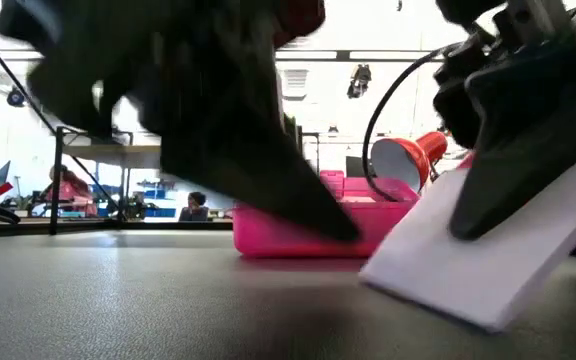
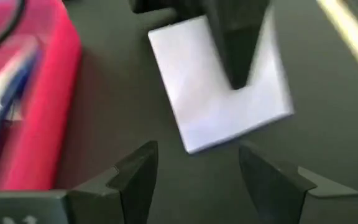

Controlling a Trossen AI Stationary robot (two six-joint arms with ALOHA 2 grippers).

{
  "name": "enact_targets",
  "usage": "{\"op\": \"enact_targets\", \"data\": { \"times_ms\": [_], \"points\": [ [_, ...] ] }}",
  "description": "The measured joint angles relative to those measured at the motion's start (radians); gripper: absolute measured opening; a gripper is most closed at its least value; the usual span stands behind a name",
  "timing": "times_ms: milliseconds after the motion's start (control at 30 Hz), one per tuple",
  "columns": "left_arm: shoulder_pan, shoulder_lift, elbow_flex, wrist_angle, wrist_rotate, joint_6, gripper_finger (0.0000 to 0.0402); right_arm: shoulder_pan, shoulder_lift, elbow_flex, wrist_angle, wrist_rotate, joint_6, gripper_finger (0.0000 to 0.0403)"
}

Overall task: Pack school essentials
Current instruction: Put the purple sticky notes into the pink supply box

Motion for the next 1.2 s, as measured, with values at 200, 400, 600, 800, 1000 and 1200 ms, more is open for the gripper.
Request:
{"op": "enact_targets", "data": {
  "times_ms": [200, 400, 600, 800, 1000, 1200],
  "points": [
    [-0.001, -0.130, -0.010, -0.025, -0.006, 0.003, 0.0208, -0.007, -0.152, 0.002, -0.175, 0.004, -0.051, 0.0009],
    [-0.002, -0.198, -0.013, -0.183, -0.087, 0.002, 0.0208, -0.059, -0.309, 0.004, -0.331, 0.020, -0.155, 0.0009],
    [0.005, -0.234, -0.016, -0.210, -0.104, 0.003, 0.0208, -0.178, -0.445, 0.003, -0.503, 0.005, -0.340, 0.0009],
    [0.016, -0.269, -0.020, -0.311, -0.140, 0.003, 0.0208, -0.281, -0.499, 0.004, -0.636, -0.024, -0.368, 0.0009],
    [0.038, -0.331, -0.022, -0.410, -0.210, 0.001, 0.0208, -0.333, -0.427, 0.004, -0.536, -0.064, -0.442, 0.0009],
    [0.052, -0.430, -0.024, -0.502, -0.234, 0.001, 0.0208, -0.380, -0.348, 0.005, -0.459, -0.067, -0.469, 0.0009]
  ]
}}
